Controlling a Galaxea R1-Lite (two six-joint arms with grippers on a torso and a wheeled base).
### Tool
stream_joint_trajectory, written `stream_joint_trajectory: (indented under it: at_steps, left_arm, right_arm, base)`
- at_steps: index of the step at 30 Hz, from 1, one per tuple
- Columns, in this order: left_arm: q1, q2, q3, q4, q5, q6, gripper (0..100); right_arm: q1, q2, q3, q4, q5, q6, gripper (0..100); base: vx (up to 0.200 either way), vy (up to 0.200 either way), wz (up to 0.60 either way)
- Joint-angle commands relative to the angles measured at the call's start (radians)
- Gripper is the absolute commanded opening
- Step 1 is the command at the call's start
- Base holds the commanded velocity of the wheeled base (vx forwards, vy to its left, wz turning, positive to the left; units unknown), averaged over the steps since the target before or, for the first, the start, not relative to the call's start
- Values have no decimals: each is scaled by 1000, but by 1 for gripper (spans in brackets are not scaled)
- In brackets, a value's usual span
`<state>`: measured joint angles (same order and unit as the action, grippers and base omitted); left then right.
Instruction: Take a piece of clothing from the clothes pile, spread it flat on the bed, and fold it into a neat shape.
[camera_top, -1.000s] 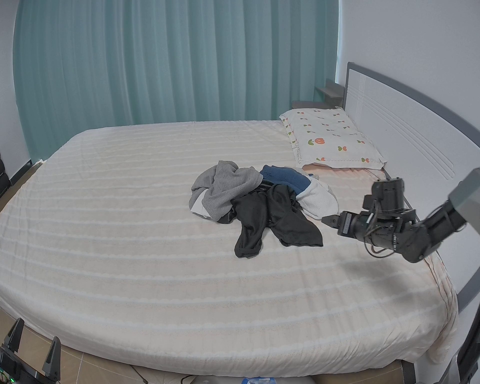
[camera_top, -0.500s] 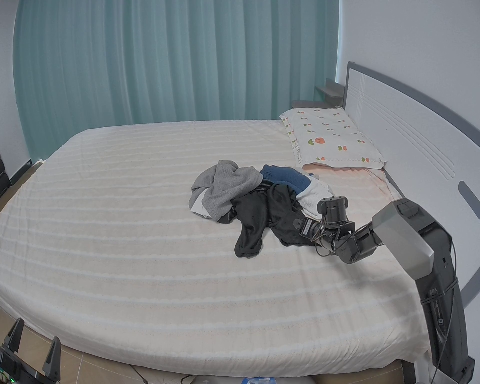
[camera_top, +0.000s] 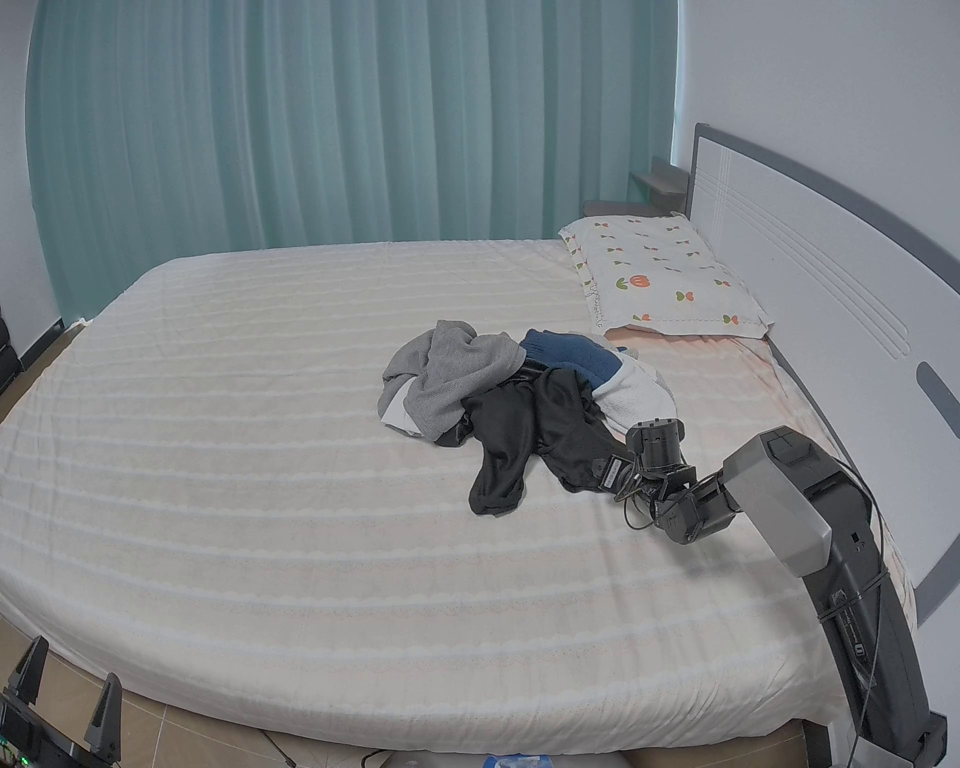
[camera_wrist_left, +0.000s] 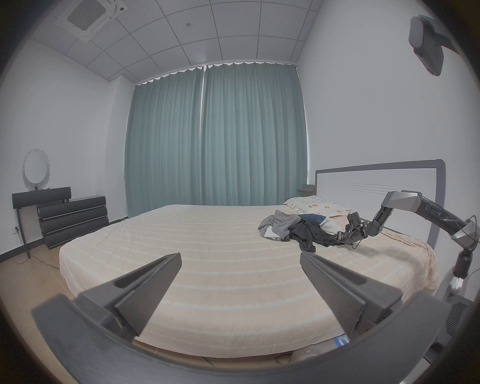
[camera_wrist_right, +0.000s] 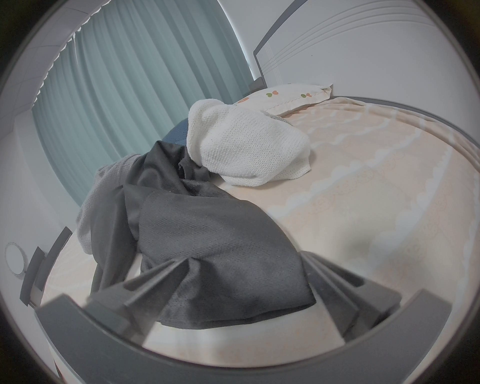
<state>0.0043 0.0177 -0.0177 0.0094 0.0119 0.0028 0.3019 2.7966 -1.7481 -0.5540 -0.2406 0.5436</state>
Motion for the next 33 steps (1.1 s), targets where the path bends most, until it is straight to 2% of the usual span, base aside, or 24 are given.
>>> stream_joint_trajectory:
  at_steps: [1,9,15,19,22,28,31,33]
  left_arm:
    - [0,-18,16,0,0,0,100]
    - [0,-18,16,0,0,0,100]
    - [0,-18,16,0,0,0,100]
    - [0,-18,16,0,0,0,100]
    - [0,-18,16,0,0,0,100]
    - [0,-18,16,0,0,0,100]
    - [0,-18,16,0,0,0,100]
    - [0,-18,16,0,0,3,100]
  right_arm:
    - [5,-6,4,-3,1,-1,0]
    - [0,-66,30,-9,1,2,0]
    - [2,-226,251,-95,30,2,0]
    - [3,-318,418,-181,90,9,0]
    - [2,-468,650,-308,184,78,0]
    - [-4,-730,1015,-435,333,141,0]
    - [3,-841,1173,-504,386,165,0]
    - [9,-876,1228,-524,399,165,0]
  base:
    - [0,0,0]
    - [0,0,0]
    - [0,0,0]
    - [0,0,0]
    - [0,0,0]
    - [0,0,0]
    - [0,0,0]
    - [0,0,0]
